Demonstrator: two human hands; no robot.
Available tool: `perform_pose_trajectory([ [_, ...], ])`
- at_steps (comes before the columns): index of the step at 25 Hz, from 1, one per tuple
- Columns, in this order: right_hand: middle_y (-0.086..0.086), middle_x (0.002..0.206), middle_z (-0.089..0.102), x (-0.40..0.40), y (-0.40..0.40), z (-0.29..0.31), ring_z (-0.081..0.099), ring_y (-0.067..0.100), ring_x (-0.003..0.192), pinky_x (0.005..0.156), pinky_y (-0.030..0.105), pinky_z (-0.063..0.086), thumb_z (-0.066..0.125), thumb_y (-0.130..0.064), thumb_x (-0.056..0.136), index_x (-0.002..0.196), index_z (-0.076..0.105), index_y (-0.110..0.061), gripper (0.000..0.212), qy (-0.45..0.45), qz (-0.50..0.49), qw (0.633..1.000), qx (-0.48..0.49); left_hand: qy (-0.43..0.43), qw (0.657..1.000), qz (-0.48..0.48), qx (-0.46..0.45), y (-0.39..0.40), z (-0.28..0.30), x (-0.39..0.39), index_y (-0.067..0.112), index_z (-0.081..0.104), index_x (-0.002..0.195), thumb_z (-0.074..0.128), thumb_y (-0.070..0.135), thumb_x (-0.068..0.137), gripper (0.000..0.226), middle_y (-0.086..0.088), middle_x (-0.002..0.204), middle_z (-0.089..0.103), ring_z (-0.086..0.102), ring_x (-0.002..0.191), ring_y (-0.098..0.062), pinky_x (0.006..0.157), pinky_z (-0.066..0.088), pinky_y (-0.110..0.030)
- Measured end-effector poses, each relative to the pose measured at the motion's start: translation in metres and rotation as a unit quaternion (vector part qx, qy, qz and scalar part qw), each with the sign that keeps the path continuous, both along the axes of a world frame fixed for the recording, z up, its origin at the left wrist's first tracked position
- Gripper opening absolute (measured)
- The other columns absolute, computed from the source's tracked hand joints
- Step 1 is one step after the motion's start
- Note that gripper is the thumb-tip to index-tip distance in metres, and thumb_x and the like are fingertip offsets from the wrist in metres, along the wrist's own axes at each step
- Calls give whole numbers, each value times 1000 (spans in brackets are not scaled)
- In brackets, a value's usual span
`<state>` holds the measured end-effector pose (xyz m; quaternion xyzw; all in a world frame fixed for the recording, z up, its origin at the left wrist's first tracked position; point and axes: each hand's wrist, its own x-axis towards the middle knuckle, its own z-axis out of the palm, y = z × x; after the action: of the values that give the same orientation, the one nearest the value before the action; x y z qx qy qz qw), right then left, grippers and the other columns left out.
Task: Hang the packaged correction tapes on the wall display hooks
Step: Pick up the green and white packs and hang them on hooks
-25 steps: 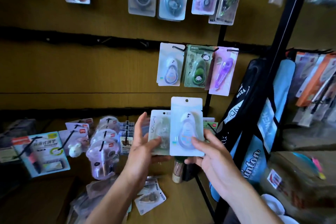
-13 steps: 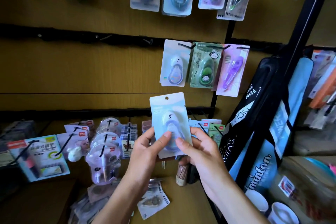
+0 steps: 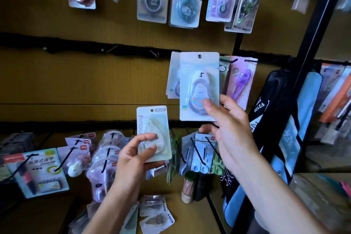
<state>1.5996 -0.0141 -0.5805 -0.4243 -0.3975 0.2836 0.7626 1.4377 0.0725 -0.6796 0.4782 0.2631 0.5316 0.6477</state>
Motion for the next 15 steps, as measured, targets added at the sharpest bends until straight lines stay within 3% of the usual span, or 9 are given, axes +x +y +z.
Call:
perform_pose_trajectory([
  [6,0,105,75,-2,9,-1,66,10,84,48,27,45,68,-13,90,114,65,-10,25,-10,-41,999,-24,1,1000,-14,-2,-9,4,-9,15,75,89,61,-5,89,25,-6,116,69,74,80,-24,58,60,-33],
  [10,1,103,75,4,7,-2,65,14,83,47,26,45,70,-15,87,109,67,-14,22,0,-88,996,-25,-5,1000,-24,3,-16,8,-14,31,76,106,56,-10,90,48,5,122,67,75,87,-23,64,61,-36],
  [13,4,105,75,7,13,-1,64,20,87,45,24,45,70,-15,88,107,67,-15,19,-8,-74,996,-54,-2,999,-34,34,-19,9,-16,51,57,130,56,-11,89,74,14,125,67,73,100,-24,77,62,-49],
  [15,7,110,73,8,24,0,65,25,92,44,24,46,71,-17,88,111,66,-13,24,-10,-73,995,-68,-3,998,-38,46,-18,8,-16,55,44,138,57,-12,89,84,13,126,68,72,104,-25,80,60,-54],
])
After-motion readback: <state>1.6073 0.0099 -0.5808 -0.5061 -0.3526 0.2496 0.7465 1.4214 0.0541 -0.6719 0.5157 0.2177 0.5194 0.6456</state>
